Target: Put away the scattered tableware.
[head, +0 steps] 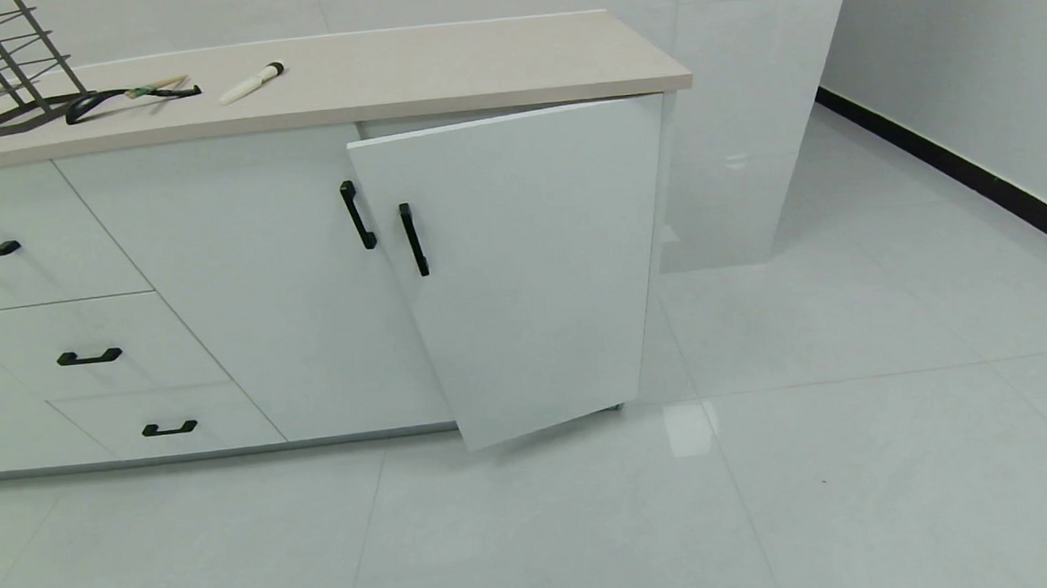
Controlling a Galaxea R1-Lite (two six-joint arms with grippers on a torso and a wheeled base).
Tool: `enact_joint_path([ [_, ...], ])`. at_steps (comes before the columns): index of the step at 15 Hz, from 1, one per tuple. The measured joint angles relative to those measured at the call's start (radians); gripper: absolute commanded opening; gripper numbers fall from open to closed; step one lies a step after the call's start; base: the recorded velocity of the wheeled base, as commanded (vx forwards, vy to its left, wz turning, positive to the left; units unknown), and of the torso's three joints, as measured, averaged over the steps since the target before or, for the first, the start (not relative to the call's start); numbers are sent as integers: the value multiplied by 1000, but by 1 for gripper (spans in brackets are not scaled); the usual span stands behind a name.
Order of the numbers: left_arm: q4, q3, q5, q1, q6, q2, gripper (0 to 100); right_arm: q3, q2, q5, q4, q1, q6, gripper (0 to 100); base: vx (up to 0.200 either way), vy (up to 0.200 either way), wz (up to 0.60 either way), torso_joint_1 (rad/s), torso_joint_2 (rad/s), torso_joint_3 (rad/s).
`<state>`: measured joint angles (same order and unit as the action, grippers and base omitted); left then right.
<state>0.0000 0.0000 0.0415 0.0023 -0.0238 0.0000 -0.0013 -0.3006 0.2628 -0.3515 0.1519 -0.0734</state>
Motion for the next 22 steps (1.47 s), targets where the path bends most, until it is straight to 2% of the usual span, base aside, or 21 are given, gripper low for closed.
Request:
enact_joint_path([
  [2,0,0,0,0,-1,0,100,1,116,-17,169,-12,5,0,0,0,0,0,0,0],
  [3,0,0,0,0,3,0,100,1,146,-79,216,-16,6,0,0,0,0,0,0,0],
  [4,0,0,1,0,8,0,100,1,168,-204,256,-17,7,0,0,0,0,0,0,0],
  [6,0,0,1,0,8,0,100,1,190,-359,288,-20,2,0,0,0,0,0,0,0],
  [10,0,0,1,0,5,0,100,1,204,-431,292,-23,-27,0,0,50,0,2,2,-2],
  [13,0,0,1,0,6,0,100,-2,208,-428,299,-90,-69,0,133,133,0,2,2,0],
  [15,0,0,1,0,6,0,100,-4,225,-323,300,-127,-133,0,0,0,0,0,0,0],
  [17,0,0,3,-1,1,0,100,-5,237,-171,300,-133,-86,0,0,0,0,0,0,0],
  [18,0,0,3,-1,2,0,100,-6,238,-155,299,-133,-58,0,0,0,0,0,0,0],
  [21,0,0,2,0,1,0,100,-4,249,-310,299,-131,-19,0,0,0,0,0,0,0],
  [22,0,0,3,-1,2,0,100,-4,259,-296,299,-135,-17,0,0,0,0,0,0,0],
])
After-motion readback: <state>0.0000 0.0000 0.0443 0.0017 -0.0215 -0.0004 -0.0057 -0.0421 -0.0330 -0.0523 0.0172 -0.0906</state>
